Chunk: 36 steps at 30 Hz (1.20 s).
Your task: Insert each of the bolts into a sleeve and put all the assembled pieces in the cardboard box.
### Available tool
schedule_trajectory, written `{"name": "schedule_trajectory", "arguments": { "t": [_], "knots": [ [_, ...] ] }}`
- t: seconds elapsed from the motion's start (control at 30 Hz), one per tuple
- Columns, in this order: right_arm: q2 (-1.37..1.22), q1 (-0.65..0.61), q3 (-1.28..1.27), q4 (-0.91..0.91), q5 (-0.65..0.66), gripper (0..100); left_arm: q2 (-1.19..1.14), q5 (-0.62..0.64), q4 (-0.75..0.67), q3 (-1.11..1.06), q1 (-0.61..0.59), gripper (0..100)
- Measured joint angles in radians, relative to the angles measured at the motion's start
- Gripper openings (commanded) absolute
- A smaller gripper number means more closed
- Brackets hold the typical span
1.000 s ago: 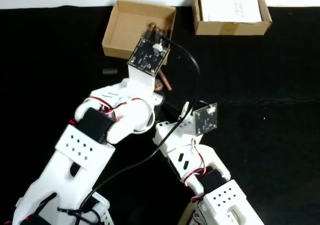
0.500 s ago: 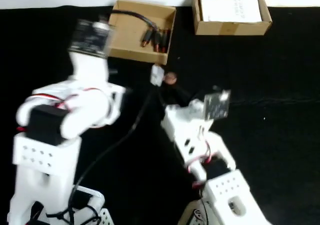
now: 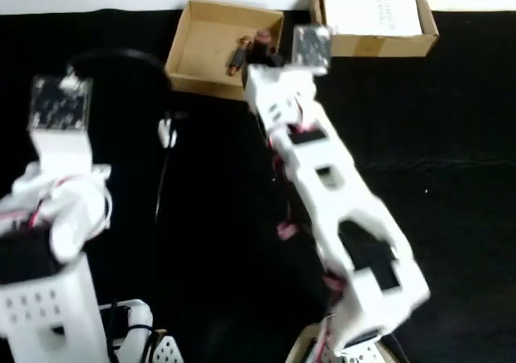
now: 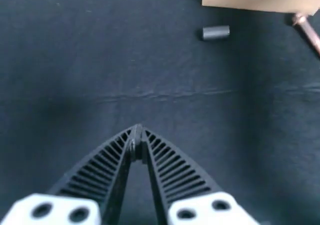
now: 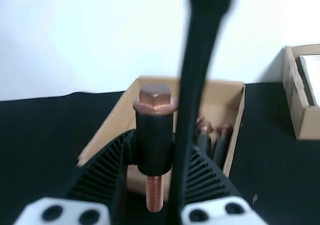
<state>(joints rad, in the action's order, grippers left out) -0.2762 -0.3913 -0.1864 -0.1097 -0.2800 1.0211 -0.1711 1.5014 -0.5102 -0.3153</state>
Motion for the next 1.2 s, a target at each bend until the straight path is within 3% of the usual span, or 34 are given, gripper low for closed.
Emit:
{"name": "schedule_trajectory", "arguments": {
  "t": [0.27, 0.37, 0.5, 0.7, 0.93, 1.13, 1.2],
  "knots": [
    [-0.559, 0.011, 0.671, 0.192, 0.000, 1.8, 0.060, -0.034, -0.002, -0.157, -0.055, 6],
    [-0.709, 0.011, 0.898, 0.249, 0.000, 8.5, 0.023, -0.038, -0.002, -0.157, -0.058, 6],
    [-0.853, 0.011, 1.137, 0.341, 0.000, 16.9, -0.049, -0.040, -0.029, -0.157, -0.060, 6],
    [-0.937, 0.005, 1.398, 0.500, 0.000, 18.4, -0.232, -0.029, -0.055, -0.149, -0.060, 7],
    [-0.953, -0.015, 1.594, 0.701, 0.000, 17.3, -0.600, 0.112, -0.055, 0.109, -0.060, 7],
    [-0.951, -0.057, 1.815, 1.025, 0.000, 0.9, -0.997, 0.222, -0.055, 0.470, -0.051, 15],
    [-0.954, -0.075, 1.826, 1.115, 0.000, 1.0, -1.129, 0.259, -0.055, 0.580, -0.023, 18]
  ]
}}
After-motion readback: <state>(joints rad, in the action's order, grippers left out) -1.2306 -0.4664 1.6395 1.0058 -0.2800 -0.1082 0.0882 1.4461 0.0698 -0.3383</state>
